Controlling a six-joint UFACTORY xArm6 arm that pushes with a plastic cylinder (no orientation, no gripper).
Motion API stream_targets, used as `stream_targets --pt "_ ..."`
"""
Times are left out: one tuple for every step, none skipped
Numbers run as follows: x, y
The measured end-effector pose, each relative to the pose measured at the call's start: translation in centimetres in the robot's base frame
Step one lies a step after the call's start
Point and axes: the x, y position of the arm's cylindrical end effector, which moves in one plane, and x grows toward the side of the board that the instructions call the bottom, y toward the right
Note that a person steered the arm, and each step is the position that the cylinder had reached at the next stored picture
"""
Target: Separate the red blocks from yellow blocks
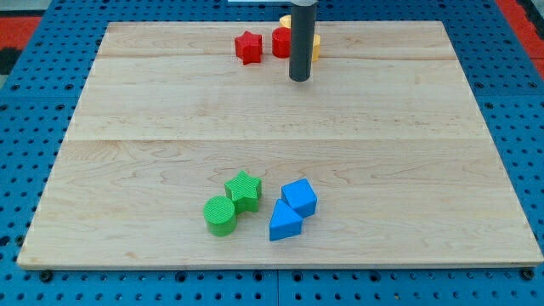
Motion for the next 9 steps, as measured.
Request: stream_targets --pt "0.1 0.5" --pt "0.2 4.5" --pt "-1.4 10.1" --pt "-6.1 11.2" --pt "-7.0 10.5" --pt "-8.8 6.2" --pt "-8.7 -0.5" --pt "-8.7 -6.6" --pt "-7.6 -6.7"
